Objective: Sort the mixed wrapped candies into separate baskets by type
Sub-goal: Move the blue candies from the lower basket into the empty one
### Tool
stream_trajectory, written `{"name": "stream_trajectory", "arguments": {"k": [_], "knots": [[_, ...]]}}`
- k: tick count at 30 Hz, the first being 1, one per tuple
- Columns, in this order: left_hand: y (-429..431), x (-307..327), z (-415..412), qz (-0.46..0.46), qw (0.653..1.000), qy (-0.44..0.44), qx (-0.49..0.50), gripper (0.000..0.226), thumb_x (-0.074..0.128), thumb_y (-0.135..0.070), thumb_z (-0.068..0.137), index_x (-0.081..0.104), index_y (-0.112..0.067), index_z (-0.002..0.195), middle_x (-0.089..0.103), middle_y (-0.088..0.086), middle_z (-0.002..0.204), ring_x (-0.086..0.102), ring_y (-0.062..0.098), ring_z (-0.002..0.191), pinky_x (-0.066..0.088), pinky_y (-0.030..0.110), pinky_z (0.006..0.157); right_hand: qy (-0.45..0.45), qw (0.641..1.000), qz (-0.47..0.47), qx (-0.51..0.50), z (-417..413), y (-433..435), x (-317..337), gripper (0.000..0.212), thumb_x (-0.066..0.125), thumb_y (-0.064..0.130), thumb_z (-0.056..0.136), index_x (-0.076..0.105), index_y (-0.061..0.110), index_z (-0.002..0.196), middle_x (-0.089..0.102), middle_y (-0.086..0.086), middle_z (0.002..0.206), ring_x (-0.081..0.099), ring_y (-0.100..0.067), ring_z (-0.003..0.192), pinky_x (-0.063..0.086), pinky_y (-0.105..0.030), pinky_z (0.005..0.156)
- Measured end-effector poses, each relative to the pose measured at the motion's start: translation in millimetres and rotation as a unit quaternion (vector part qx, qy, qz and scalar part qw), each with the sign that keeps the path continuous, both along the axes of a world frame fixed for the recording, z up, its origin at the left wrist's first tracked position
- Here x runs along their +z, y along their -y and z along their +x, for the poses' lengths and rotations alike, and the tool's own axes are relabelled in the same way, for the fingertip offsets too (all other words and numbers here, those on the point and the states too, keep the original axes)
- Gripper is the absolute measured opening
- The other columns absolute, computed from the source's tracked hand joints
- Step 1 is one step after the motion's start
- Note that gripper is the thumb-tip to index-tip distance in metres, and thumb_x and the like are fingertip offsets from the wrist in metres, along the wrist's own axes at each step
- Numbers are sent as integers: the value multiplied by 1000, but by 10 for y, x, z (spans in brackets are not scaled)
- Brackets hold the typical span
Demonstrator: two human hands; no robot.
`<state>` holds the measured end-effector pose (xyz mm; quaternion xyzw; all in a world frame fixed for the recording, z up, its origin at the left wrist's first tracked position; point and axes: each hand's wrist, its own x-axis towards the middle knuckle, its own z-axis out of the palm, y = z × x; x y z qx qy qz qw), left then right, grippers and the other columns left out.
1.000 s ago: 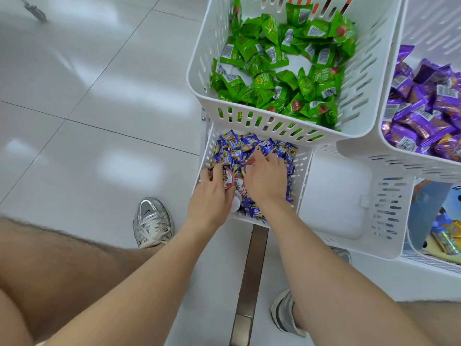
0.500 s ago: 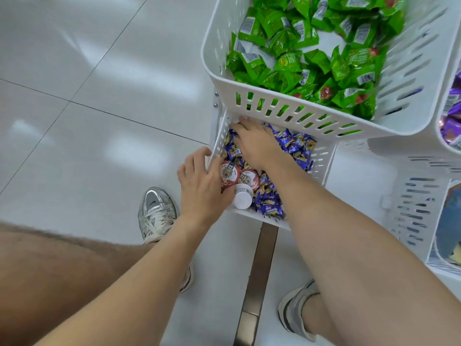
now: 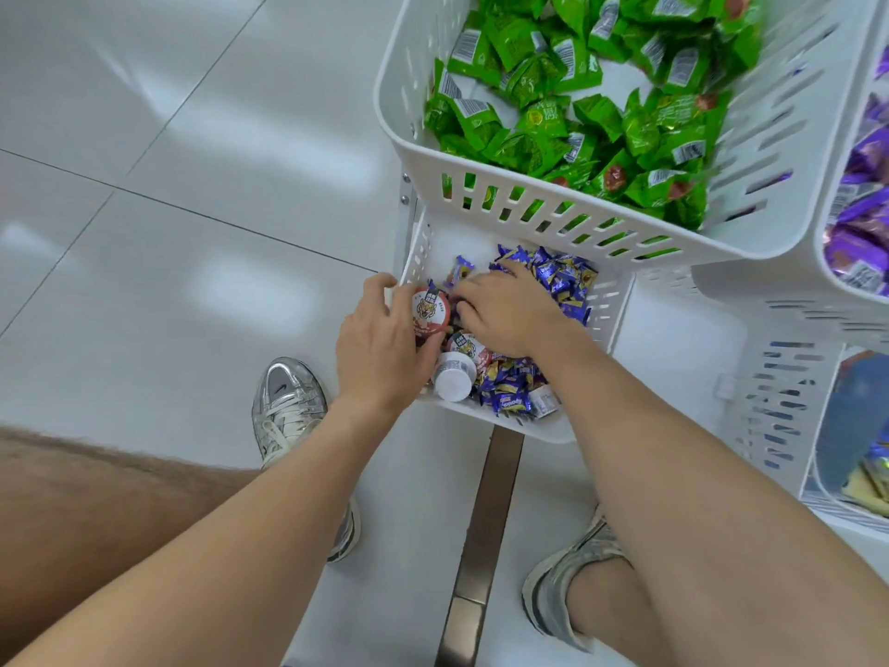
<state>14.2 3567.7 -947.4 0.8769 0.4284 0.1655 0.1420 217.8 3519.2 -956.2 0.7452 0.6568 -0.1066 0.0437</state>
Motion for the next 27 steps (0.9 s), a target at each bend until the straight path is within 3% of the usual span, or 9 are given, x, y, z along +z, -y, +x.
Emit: {"name": "stream_trajectory", "arguments": {"k": [3, 6, 9, 13, 16, 20, 24, 27], "knots": [[-37, 48, 146, 3, 999, -36, 15, 54, 74, -46, 83, 57, -17, 126, 43, 10, 138, 58, 32, 100, 48, 43, 78, -27, 998, 49, -20, 9, 70, 45, 38, 31, 43, 103, 54, 28, 128, 71, 0, 101, 64, -25, 102, 35, -49, 111], [-29, 49, 184, -15, 998, -49, 22, 52, 74, -44, 82, 57, -17, 123, 42, 8, 135, 58, 32, 98, 48, 43, 77, 11, 997, 75, -32, 18, 56, 44, 37, 38, 36, 105, 62, 20, 128, 64, -6, 125, 56, -31, 120, 40, -48, 105], [23, 1, 110, -7, 999, -26, 23, 51, 73, -43, 77, 59, -18, 120, 48, 6, 125, 57, 30, 95, 47, 41, 75, 40, 997, 52, -44, -33, -98, 14, 38, 43, 31, 104, 59, 22, 137, 49, -11, 151, 38, -38, 143, 28, -54, 116], [91, -25, 21, -2, 999, 11, 30, 49, 73, -46, 74, 54, -12, 105, 49, 6, 112, 56, 29, 83, 47, 42, 67, 10, 998, -30, -53, -85, -273, -60, 44, 28, 50, 109, 43, 47, 151, 26, -3, 167, 15, -37, 154, 9, -67, 120], [93, 6, 24, -15, 998, 37, 43, 49, 72, -44, 73, 49, -11, 102, 48, 5, 107, 55, 29, 78, 50, 43, 63, 16, 998, -57, -17, -105, -271, -36, 45, 27, 53, 108, 52, 46, 146, 37, -4, 159, 34, -33, 144, 27, -57, 116], [63, 7, 98, -22, 998, 32, 45, 50, 73, -45, 77, 54, -15, 112, 50, 5, 118, 59, 29, 86, 52, 42, 68, 18, 998, -67, 2, -44, -121, 48, 49, 28, 51, 108, 72, 35, 125, 58, -6, 124, 53, -31, 121, 39, -47, 103], [5, -40, 191, -15, 999, -1, 41, 50, 73, -47, 80, 59, -18, 118, 46, 8, 130, 57, 31, 98, 48, 42, 77, 30, 997, -78, -6, 48, 3, 82, 48, 29, 48, 105, 71, 37, 125, 61, -7, 109, 56, -30, 113, 37, -48, 103], [-35, -37, 254, -13, 998, -36, 47, 52, 74, -50, 80, 58, -21, 120, 40, 9, 136, 50, 33, 111, 45, 43, 85, 0, 999, -14, -46, -2, 46, 85, 48, 32, 45, 101, 64, 34, 136, 65, -6, 129, 47, -33, 136, 22, -54, 119]]}}
